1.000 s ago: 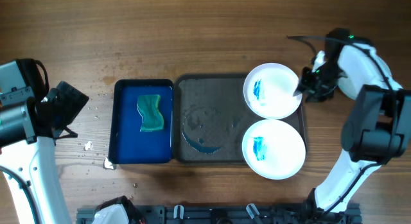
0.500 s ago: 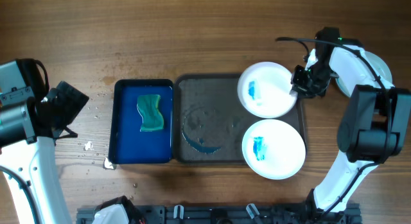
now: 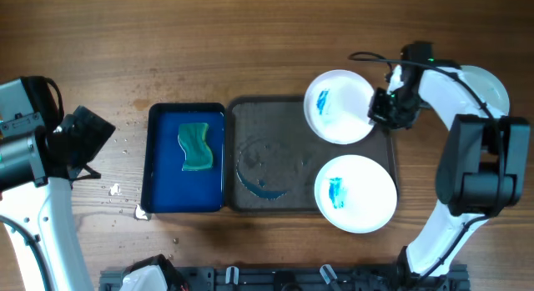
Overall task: Clean dirty plates on tray and stack at the side
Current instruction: 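Grip the upper-right white plate rim with the right gripper and drag it left, then lower the left gripper into the blue tray and grasp the green sponge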
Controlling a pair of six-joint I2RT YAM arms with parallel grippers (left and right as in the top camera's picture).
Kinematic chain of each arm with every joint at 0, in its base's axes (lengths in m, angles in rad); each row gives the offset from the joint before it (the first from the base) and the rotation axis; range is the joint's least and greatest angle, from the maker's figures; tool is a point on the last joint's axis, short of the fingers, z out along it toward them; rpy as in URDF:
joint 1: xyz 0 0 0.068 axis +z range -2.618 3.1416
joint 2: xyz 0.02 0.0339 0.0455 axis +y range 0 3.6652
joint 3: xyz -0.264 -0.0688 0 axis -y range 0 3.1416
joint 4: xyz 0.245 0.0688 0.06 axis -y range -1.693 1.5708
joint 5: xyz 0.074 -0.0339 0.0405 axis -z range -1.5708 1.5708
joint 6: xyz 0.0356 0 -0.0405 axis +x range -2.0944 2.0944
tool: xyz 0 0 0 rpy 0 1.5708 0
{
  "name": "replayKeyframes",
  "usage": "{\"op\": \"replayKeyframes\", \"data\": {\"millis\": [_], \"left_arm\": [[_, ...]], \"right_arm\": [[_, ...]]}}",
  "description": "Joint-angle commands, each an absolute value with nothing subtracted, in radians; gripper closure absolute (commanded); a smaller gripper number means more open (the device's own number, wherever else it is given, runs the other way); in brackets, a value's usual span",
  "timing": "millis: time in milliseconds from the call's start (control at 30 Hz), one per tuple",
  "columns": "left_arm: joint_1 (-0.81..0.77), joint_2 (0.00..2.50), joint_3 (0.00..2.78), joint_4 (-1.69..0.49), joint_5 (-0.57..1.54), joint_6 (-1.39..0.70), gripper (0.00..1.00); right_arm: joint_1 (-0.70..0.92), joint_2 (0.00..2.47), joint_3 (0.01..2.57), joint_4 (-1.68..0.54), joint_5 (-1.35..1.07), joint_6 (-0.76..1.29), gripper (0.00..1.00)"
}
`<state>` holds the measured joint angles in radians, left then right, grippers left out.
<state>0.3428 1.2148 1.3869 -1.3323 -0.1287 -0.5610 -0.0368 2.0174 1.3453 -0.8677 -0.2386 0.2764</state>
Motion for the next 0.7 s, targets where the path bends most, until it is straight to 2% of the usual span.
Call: {"op": "replayKeyframes", "data": {"millis": [0,100,167,300,400,533,600,667], "left_arm": [[0.35,1.22,1.401,-1.333,-0.12,-0.556,0.17],[0.35,1.22,1.401,-1.333,-0.12,-0.554,0.27],[0.35,1.22,1.401,-1.333,-0.12,-0.554,0.46],[0.344,1.228,1.399,-1.332,-0.115,-0.543,0.71],[0.315,1.243,1.371,-1.314,-0.054,-0.491,0.58],[0.241,1.284,1.293,-1.275,-0.022,-0.466,0.49],[0.19,1.314,1.246,-1.238,-0.015,-0.439,0.35],[0.134,1.35,1.196,-1.185,-0.003,-0.421,0.27]], "right_arm": [[0.077,2.003,1.316,-0.847,-0.121,0.287,0.95],[0.175,1.972,1.316,-0.838,-0.067,0.237,0.95],[0.223,1.969,1.316,-0.834,-0.055,0.235,0.95],[0.278,1.969,1.316,-0.841,-0.052,0.255,0.95],[0.289,1.969,1.316,-0.858,-0.053,0.265,0.95],[0.289,1.969,1.316,-0.875,-0.053,0.264,0.95],[0.289,1.969,1.316,-0.878,-0.053,0.262,0.95],[0.289,1.969,1.316,-0.884,-0.054,0.262,0.95]]}}
